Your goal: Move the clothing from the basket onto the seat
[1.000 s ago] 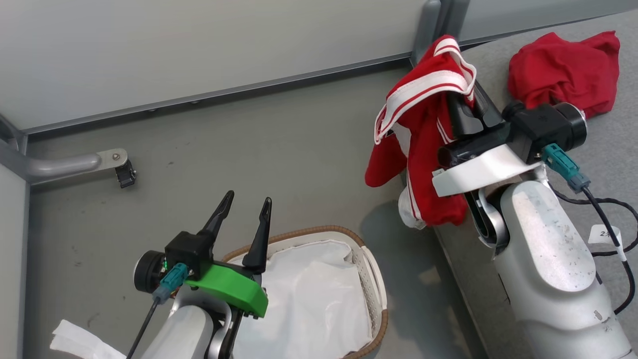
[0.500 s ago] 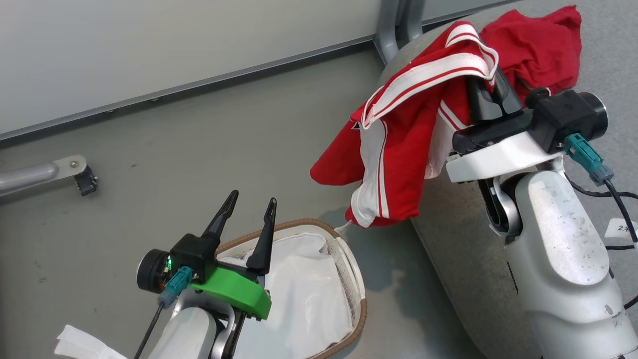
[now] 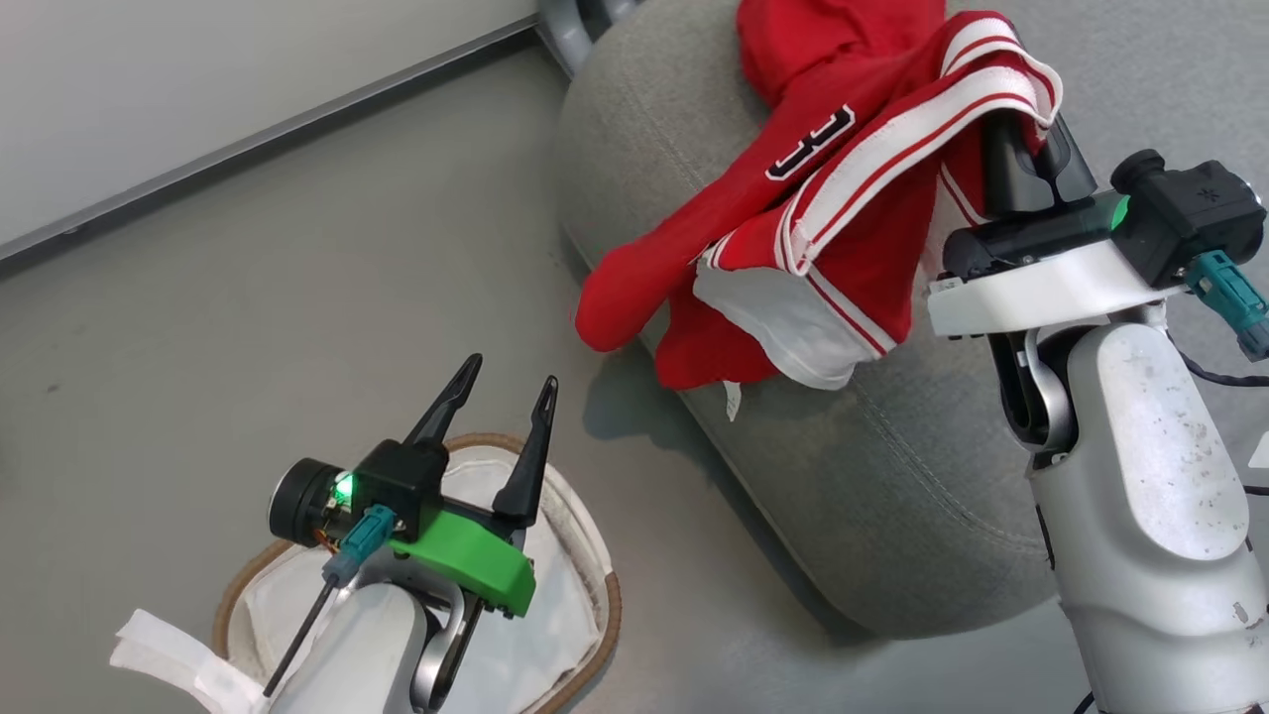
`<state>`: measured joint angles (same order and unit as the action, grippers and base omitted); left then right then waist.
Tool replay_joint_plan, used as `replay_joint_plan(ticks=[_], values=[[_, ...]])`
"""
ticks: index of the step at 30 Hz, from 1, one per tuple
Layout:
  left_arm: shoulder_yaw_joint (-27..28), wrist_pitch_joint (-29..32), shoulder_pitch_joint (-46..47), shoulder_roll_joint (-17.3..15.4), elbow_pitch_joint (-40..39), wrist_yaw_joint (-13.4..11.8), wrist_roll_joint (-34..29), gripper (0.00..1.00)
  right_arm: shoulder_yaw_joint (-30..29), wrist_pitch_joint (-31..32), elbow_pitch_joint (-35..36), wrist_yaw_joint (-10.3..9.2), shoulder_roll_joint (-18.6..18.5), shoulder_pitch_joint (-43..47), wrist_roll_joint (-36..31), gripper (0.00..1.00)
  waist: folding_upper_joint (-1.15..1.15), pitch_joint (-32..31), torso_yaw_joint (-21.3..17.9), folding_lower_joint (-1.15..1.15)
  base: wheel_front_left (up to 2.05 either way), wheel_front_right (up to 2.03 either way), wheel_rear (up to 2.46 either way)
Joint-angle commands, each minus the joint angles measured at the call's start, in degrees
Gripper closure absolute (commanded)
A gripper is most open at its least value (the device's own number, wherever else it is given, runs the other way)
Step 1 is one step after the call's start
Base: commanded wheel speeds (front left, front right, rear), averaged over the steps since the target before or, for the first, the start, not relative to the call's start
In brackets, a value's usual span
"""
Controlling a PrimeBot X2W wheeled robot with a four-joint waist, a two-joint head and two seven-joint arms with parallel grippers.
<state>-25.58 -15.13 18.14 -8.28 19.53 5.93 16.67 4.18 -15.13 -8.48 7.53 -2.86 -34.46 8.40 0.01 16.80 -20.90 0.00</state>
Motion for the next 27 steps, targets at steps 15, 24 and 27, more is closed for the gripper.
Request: replay_joint_plan(ticks=[15, 24, 27], values=[[-3.0, 0.0, 3.0, -0.5, 1.2, 0.5, -1.1, 0.00, -3.3, 0.0, -0.2, -0.08, -0.1, -3.8, -3.5, 1.00, -0.01, 5.6, -2.1, 0.00, 0.00, 0.00, 0.00], [-3.3, 0.0, 4.3, 0.5, 0.0, 0.5, -0.7, 0.00, -13.1, 0.0, -1.4, -0.09, -2.1, -21.0, -15.3, 1.00, -0.01, 8.4, 4.9, 0.00, 0.00, 0.00, 0.00], [-3.2, 0.0, 4.7, 1.0, -0.5, 0.7, 0.0, 0.00, -15.9, 0.0, -4.5, -0.08, -4.9, -27.1, -16.9, 1.00, -0.01, 9.5, 7.2, 0.00, 0.00, 0.00, 0.00]])
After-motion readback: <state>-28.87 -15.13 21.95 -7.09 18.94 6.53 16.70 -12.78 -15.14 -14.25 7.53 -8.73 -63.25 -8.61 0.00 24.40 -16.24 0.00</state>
